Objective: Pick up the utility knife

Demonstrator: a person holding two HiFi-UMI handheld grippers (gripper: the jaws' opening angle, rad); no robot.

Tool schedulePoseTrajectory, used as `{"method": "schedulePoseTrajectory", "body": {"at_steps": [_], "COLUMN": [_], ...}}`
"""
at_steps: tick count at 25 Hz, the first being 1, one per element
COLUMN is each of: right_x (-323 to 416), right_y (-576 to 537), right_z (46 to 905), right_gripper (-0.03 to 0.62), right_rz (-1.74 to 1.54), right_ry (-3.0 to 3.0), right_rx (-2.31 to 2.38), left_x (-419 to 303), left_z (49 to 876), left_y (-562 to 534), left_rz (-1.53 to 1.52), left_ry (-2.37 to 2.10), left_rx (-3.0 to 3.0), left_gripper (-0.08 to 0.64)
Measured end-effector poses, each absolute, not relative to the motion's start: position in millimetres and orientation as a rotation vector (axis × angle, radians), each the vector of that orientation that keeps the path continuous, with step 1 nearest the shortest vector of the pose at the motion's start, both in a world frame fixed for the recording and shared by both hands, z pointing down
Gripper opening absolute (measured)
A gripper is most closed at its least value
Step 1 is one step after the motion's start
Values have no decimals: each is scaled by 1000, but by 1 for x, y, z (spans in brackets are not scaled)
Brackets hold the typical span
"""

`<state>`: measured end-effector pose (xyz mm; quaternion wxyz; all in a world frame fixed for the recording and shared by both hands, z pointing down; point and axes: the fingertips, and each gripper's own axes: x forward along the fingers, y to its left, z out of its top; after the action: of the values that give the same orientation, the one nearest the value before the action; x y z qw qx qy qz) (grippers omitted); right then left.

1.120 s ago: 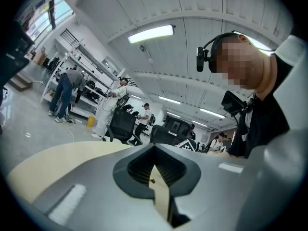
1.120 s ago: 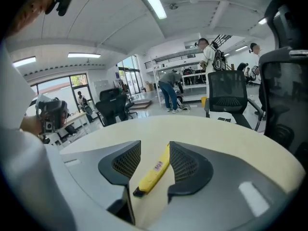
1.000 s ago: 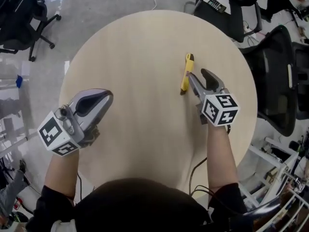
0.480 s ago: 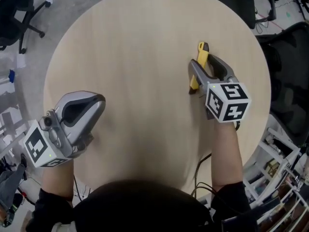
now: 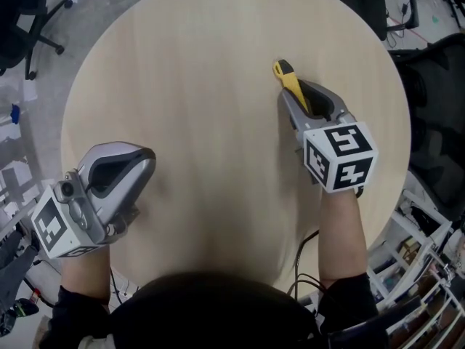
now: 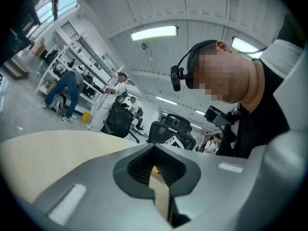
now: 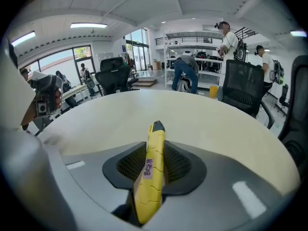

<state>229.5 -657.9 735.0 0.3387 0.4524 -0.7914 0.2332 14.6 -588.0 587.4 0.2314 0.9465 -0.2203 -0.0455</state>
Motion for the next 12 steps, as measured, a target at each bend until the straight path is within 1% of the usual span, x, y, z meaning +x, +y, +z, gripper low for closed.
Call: {"method": "schedulePoseTrajectory", "body": {"at_steps": [6,12], "right_x": [234,254], "right_y": [-648,-648], "right_z": [732,698], "right_gripper": [124,123], "right_rz": [673,747], "right_ry": [-2102,-2171], "right_rx": [1199,1281], "left_x": [10,18], "left_z": [586,571], "left_y": [-584,-584], "left_rz": [-132,-135], "left_ry": [-608,-620], "left_rx": [2609,2611], "left_gripper": [-8,-8]}}
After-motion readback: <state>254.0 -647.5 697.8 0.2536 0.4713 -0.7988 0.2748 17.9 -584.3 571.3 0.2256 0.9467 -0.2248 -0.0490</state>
